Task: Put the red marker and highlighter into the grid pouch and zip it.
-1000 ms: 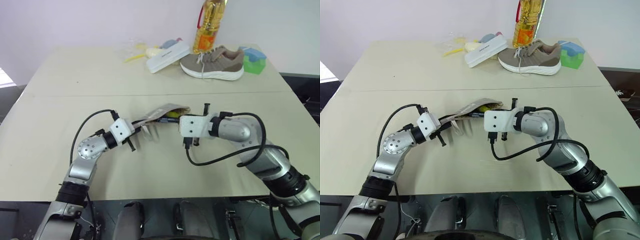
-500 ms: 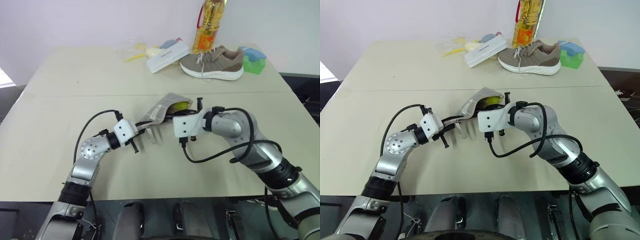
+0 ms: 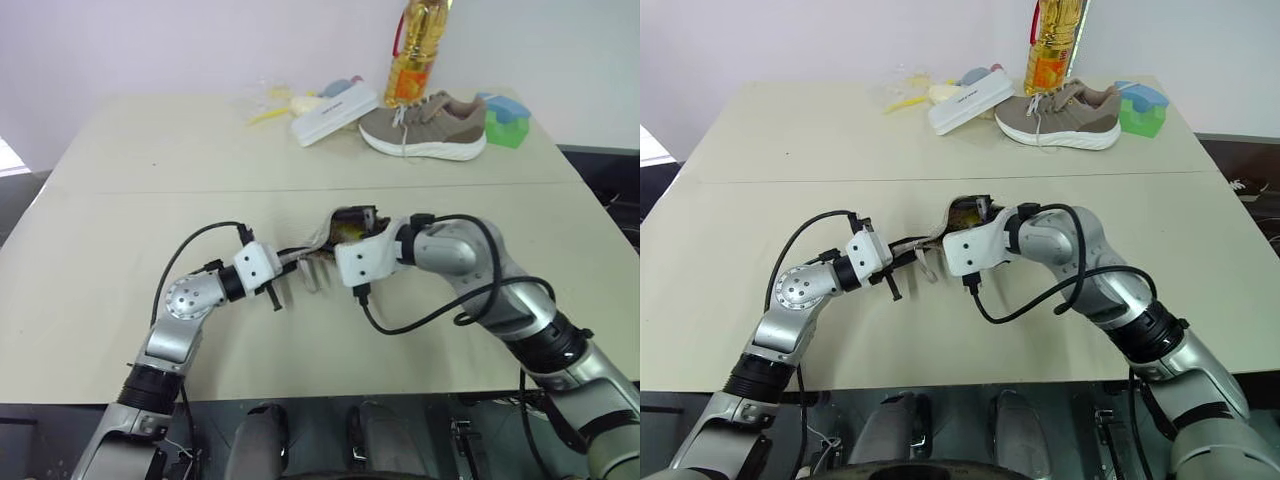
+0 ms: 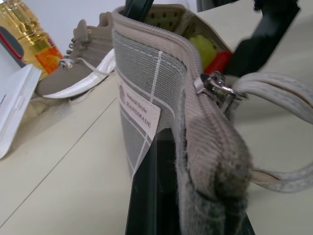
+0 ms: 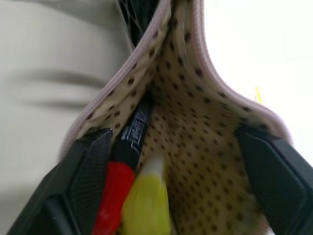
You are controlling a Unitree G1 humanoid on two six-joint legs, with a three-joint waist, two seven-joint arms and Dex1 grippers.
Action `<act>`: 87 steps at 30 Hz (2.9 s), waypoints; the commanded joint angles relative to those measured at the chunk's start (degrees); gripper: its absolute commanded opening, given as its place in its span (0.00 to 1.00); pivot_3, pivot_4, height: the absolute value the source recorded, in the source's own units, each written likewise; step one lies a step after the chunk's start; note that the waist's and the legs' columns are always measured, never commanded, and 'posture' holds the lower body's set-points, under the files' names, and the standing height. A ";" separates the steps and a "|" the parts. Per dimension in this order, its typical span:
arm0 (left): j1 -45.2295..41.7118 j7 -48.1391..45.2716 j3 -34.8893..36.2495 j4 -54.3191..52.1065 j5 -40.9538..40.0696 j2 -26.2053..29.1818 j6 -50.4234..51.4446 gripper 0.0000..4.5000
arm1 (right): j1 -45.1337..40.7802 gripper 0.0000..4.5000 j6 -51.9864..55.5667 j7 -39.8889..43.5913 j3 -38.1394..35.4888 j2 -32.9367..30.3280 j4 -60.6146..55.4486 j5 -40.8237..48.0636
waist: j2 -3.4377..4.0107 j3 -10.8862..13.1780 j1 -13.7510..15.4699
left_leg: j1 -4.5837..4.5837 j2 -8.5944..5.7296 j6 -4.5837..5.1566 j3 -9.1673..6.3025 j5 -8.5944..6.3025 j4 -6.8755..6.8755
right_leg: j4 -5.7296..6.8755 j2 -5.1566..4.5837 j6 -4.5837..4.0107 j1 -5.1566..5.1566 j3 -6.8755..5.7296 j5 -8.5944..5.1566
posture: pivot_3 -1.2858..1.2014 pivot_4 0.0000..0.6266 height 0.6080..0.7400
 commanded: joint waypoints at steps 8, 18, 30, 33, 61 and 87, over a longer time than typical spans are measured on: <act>-5.63 4.11 3.03 3.98 -3.02 -3.15 2.49 0.00 | 3.34 0.86 31.42 3.44 -24.53 4.75 -17.33 30.71 | 0.00 0.00 0.17 | 0.02 0.02 0.00 -0.04 0.00 0.03 | 0.03 -0.01 0.00 0.05 0.00 0.01 | 0.52 0.24 1.00; -11.37 8.17 2.11 8.88 -1.18 -8.47 3.52 0.00 | 8.97 0.86 52.40 -16.55 -22.07 21.53 -19.42 38.06 | -0.01 -0.01 -0.20 | 0.03 0.00 0.01 -0.06 0.00 0.02 | 0.10 0.03 0.00 0.01 0.03 0.01 | 0.52 0.24 1.00; -11.32 9.49 1.86 9.41 0.45 -9.57 2.22 0.00 | 8.13 0.26 54.96 -27.65 -18.63 29.31 -13.20 39.34 | -0.01 -0.01 -0.03 | -0.03 -0.05 0.01 -0.04 0.00 0.00 | 0.06 -0.03 0.00 -0.01 0.03 0.00 | 0.52 0.24 1.00; -11.03 9.54 2.20 9.48 0.61 -9.07 1.82 0.00 | 7.95 0.02 54.49 -28.04 -18.79 26.91 -13.32 39.17 | -0.01 -0.01 -0.12 | -0.03 -0.04 0.01 -0.05 0.00 -0.01 | 0.06 0.00 0.00 -0.02 0.03 0.00 | 0.52 0.24 1.00; -4.24 3.52 3.09 7.97 -1.41 -1.08 -1.43 0.00 | 9.29 0.07 48.60 -21.68 -28.49 2.07 -11.14 44.76 | -0.03 0.00 -0.21 | 0.05 0.06 0.01 0.09 0.00 -0.17 | -0.03 0.03 0.00 -0.05 0.09 0.00 | 0.52 0.24 1.00; -3.49 4.35 2.94 4.90 -1.90 -2.70 0.19 0.00 | 11.64 0.01 50.93 -36.66 -22.72 23.51 -7.63 46.04 | -0.03 0.01 -0.08 | -0.01 0.04 0.01 0.07 0.00 -0.12 | -0.02 0.00 0.00 -0.06 0.09 0.00 | 0.52 0.24 1.00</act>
